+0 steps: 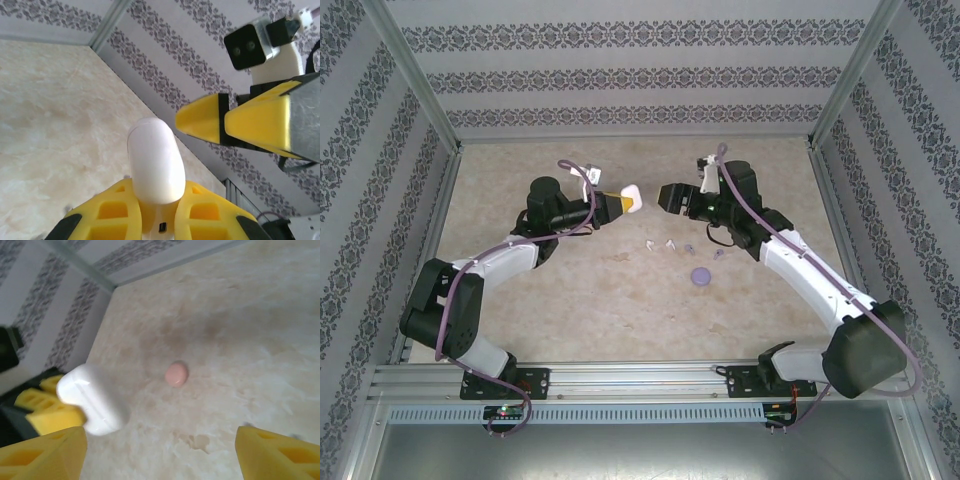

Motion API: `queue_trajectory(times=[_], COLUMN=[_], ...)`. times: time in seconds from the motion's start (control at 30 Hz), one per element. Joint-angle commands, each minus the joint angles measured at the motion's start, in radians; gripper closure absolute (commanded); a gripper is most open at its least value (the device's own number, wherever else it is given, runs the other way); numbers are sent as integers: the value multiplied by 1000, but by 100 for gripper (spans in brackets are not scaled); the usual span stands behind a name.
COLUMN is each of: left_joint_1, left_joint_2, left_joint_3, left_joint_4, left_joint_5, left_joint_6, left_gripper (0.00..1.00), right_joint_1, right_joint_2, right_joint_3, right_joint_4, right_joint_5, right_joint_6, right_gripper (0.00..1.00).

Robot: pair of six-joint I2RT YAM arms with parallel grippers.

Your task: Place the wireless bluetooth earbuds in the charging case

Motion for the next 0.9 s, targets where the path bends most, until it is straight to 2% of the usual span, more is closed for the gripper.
queue_trajectory(times=[0.0,0.1,0.4,0.87], left_joint_1=[7,8,8,8], left_joint_2=[-21,-21,-20,-28], left_joint_3=[52,75,102,119], left_joint_4=[-111,-170,-183,-161], left_joint_5=[117,143,187,182], left_joint_6=[82,112,112,89], left_gripper=[100,100,100,100], right_joint_1=[-8,-2,24,29], right_joint_2=[27,54,140,204], right_joint_3=[-20,-14,-5,-31], right_joint_4=[138,171,222,260], right_joint_5=[-177,-210,-224,-223], right_joint_6=[-139,-131,-116,-91], right_gripper=[23,24,28,36])
